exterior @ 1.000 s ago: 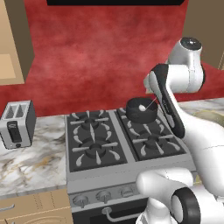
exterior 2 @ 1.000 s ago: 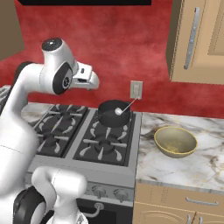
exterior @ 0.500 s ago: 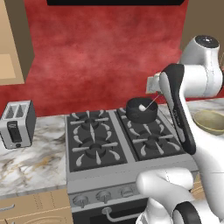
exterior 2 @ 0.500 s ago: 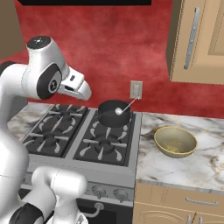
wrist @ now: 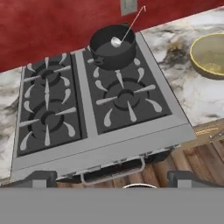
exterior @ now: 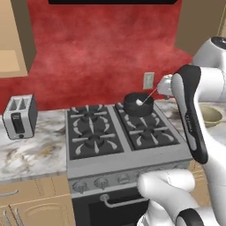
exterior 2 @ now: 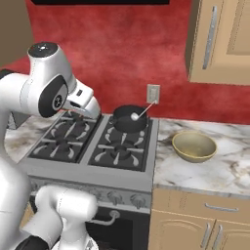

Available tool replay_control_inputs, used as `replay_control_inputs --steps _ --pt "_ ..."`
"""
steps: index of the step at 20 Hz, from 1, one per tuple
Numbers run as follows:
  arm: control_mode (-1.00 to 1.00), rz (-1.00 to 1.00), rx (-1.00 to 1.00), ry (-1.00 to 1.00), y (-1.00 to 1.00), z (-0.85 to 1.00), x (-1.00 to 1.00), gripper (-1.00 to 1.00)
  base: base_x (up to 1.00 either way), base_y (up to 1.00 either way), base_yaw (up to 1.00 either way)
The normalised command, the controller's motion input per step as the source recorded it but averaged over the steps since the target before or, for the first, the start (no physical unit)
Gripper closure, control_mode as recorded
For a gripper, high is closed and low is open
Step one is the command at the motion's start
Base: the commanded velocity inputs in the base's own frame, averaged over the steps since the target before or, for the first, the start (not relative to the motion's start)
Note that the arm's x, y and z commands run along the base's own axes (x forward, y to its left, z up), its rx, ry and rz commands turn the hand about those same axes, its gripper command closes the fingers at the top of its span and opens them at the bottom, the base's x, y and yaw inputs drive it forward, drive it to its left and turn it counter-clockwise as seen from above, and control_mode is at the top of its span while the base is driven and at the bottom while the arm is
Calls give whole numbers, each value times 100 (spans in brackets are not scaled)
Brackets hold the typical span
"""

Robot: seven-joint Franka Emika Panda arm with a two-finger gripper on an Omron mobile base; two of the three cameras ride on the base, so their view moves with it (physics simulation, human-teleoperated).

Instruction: Open the cabinet and move the ladle to the pot. Then close the cabinet.

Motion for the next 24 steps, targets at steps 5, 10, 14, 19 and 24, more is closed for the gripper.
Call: replay_control_inputs --steps 5,10,14,19,24 --pt "100 0 0 0 0 0 0 -100 -100 19 0" --pt "100 0 0 0 0 0 0 -100 -54 93 18" --pt "100 0 0 0 0 0 0 -100 2 100 17" --pt "100 0 0 0 0 0 0 -100 35 79 11" --pt "100 0 0 0 0 0 0 -100 45 47 6"
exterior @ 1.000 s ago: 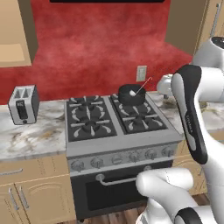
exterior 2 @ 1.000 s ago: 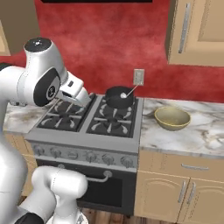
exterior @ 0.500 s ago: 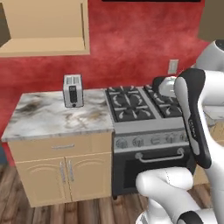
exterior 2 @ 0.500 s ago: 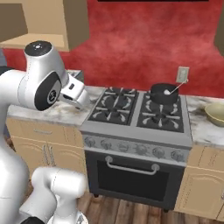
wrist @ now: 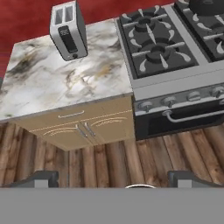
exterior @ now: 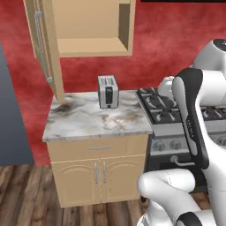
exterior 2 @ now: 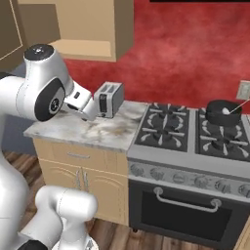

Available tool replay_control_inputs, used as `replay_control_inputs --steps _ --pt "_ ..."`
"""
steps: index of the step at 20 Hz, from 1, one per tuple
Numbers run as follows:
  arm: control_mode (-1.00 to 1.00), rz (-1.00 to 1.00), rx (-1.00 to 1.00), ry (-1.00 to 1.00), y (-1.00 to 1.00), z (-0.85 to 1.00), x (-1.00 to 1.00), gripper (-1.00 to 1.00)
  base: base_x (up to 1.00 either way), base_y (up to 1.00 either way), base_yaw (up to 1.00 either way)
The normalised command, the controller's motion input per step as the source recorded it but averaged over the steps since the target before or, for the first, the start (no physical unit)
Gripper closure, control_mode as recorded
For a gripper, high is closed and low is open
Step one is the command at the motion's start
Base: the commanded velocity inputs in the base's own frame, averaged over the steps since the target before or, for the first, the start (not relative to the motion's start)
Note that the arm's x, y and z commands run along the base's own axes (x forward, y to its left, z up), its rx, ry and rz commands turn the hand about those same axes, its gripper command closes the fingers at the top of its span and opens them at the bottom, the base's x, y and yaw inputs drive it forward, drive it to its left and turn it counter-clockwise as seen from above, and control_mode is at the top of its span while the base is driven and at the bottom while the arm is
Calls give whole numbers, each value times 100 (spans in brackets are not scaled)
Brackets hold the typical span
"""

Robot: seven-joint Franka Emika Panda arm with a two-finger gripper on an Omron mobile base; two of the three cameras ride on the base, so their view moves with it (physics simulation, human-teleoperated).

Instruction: Open the cabinet and move the ladle to the pot. Then close the cabinet.

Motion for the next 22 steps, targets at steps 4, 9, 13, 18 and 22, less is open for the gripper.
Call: replay_control_inputs --steps 4,9,13,18,22 --pt "100 0 0 0 0 0 0 -100 51 35 5" --pt "100 0 0 0 0 0 0 -100 47 60 5" --pt "100 0 0 0 0 0 0 -100 41 64 0" --pt "100 0 0 0 0 0 0 -100 56 23 0" --pt "100 0 0 0 0 0 0 -100 69 0 0"
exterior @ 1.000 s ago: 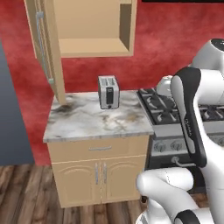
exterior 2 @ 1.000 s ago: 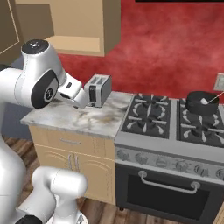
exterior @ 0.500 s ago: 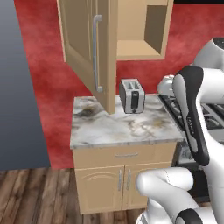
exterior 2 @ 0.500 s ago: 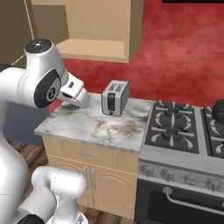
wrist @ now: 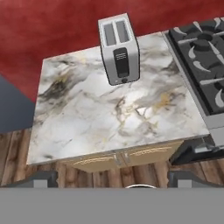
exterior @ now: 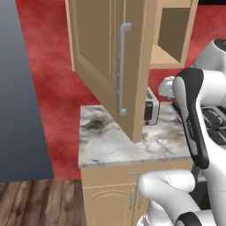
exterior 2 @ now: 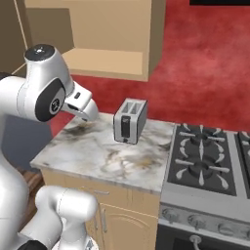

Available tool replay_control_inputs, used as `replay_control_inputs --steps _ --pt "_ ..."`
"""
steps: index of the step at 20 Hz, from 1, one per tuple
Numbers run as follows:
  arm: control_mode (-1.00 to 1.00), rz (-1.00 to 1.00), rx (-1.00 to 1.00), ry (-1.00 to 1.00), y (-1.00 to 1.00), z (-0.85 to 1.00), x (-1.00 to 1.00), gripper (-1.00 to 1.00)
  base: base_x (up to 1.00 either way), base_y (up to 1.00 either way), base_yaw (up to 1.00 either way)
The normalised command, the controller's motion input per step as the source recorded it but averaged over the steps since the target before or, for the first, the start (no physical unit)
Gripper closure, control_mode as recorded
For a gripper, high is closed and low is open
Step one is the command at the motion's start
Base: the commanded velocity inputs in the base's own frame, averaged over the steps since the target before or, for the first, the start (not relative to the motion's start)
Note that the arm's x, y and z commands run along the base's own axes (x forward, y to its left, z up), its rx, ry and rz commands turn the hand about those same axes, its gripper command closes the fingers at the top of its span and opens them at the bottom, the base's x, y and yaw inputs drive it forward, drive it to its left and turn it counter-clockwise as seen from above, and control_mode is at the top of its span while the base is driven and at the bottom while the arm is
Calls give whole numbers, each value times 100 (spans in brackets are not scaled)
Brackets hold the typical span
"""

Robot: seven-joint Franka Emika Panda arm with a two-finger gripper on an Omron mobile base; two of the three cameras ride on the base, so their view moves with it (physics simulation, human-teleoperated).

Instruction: Open the cabinet and move the ladle to the pot. Then close the cabinet.

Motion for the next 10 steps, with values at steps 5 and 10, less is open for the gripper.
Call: replay_control_inputs --steps 5,10 --pt "100 0 0 0 0 0 0 -100 75 9 0" --pt "-100 0 0 1 0 12 -16 -100 6 1 0"
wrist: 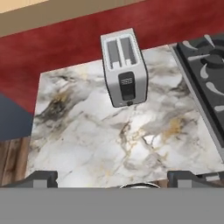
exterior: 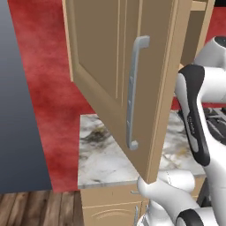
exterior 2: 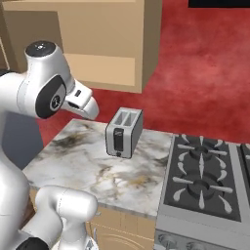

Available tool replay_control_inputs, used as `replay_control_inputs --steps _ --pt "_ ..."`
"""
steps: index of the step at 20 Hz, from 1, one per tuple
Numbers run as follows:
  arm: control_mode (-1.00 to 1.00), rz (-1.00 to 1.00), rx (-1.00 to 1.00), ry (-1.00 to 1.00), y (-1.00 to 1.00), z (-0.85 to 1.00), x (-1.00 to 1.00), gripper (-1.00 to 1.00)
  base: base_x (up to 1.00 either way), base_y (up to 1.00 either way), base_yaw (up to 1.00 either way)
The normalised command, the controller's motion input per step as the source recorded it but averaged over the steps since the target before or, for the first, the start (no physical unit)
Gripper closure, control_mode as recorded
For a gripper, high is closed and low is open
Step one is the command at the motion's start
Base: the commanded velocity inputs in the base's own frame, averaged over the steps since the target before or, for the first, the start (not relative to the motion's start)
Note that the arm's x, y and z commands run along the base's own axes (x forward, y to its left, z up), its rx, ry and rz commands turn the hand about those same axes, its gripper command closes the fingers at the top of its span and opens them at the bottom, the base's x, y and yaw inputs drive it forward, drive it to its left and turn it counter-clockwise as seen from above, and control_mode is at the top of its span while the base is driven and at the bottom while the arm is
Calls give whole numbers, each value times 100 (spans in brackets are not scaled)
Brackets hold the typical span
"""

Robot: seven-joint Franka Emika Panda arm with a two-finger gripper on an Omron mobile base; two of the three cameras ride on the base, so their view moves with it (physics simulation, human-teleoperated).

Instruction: Open the cabinet and move the ladle to the pot. Then close the cabinet.

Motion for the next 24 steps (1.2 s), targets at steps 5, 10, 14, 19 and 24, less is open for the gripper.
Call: replay_control_inputs --steps 5,10,14,19,24 --pt "-100 0 0 -23 0 45 -95 -100 0 0 0" --pt "-100 0 -3 -29 7 31 -76 -100 0 0 0" --pt "-100 0 -11 -36 31 -20 -20 -100 0 0 0" --pt "-100 -1 -9 -32 5 -24 0 -100 0 0 0" --pt "-100 0 -7 -23 0 -33 24 -100 0 0 0"
